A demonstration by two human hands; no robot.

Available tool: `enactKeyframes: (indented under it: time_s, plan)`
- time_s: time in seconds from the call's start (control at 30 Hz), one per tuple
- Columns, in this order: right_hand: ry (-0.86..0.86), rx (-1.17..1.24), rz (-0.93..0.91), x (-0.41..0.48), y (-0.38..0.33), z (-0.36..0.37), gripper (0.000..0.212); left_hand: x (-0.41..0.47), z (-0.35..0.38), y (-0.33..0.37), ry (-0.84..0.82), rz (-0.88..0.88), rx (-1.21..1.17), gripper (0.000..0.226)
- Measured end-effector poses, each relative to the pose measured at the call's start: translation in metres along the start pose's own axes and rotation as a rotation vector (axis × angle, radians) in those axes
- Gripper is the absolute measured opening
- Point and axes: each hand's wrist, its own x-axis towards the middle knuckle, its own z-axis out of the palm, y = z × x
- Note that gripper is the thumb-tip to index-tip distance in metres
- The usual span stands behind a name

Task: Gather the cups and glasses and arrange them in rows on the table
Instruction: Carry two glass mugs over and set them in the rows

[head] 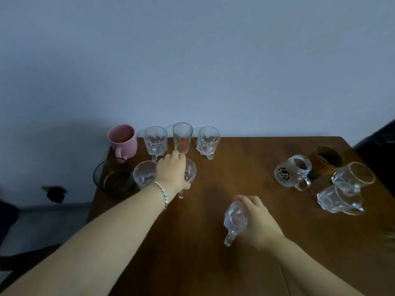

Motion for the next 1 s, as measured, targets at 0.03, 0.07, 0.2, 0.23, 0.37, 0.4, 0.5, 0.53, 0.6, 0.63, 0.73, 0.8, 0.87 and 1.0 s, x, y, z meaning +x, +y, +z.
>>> enactKeyframes:
  time_s: [0.03,0.07,0.2,0.23,0.37,0.4,0.5,0.53,0.6,0.63,0.73,0.8,0.87,1.0]
  plan:
    - [-0.014,0.004,0.004,0.014,-0.005,-0.004,0.082,0.006,0.004,-0.002,-0.008,-0.011,-0.010,0.079]
    - [-0.023,0.006,0.003,0.029,-0.011,-0.007,0.080,0.010,0.007,-0.005,-0.014,-0.027,-0.025,0.079]
    - [-0.012,-0.075,-0.052,0.086,-0.037,-0.019,0.074,0.020,0.014,-0.013,-0.003,-0.063,-0.096,0.083]
    - [-0.013,-0.101,-0.068,0.100,-0.043,-0.022,0.074,0.021,0.015,-0.015,0.005,-0.057,-0.100,0.085]
    - [-0.080,-0.226,-0.112,0.137,-0.058,-0.027,0.082,0.024,0.020,-0.017,0.011,-0.052,-0.126,0.089]
    - [-0.091,-0.269,-0.130,0.140,-0.060,-0.027,0.082,0.024,0.021,-0.016,0.012,-0.057,-0.126,0.090]
    - [-0.075,-0.340,-0.176,0.140,-0.060,-0.025,0.078,0.023,0.021,-0.014,0.008,-0.065,-0.121,0.090]
    - [-0.067,-0.329,-0.185,0.139,-0.058,-0.024,0.080,0.023,0.021,-0.013,0.002,-0.060,-0.115,0.090]
    - [-0.053,-0.316,-0.208,0.134,-0.053,-0.024,0.088,0.022,0.020,-0.009,-0.016,-0.042,-0.112,0.090]
    - [-0.035,-0.325,-0.223,0.129,-0.050,-0.023,0.092,0.021,0.019,-0.006,-0.026,-0.033,-0.117,0.091]
    - [0.026,-0.356,-0.247,0.111,-0.041,-0.019,0.096,0.017,0.021,0.003,-0.040,-0.027,-0.105,0.096]
    - [0.017,-0.346,-0.220,0.096,-0.034,-0.016,0.092,0.012,0.022,0.009,-0.045,-0.050,-0.061,0.097]
    - [-0.036,-0.344,-0.181,0.081,-0.026,-0.015,0.086,0.004,0.020,0.014,-0.054,-0.073,-0.006,0.096]
    - [-0.120,-0.295,-0.099,0.049,-0.013,-0.020,0.072,-0.032,0.010,0.029,-0.030,-0.040,0.037,0.083]
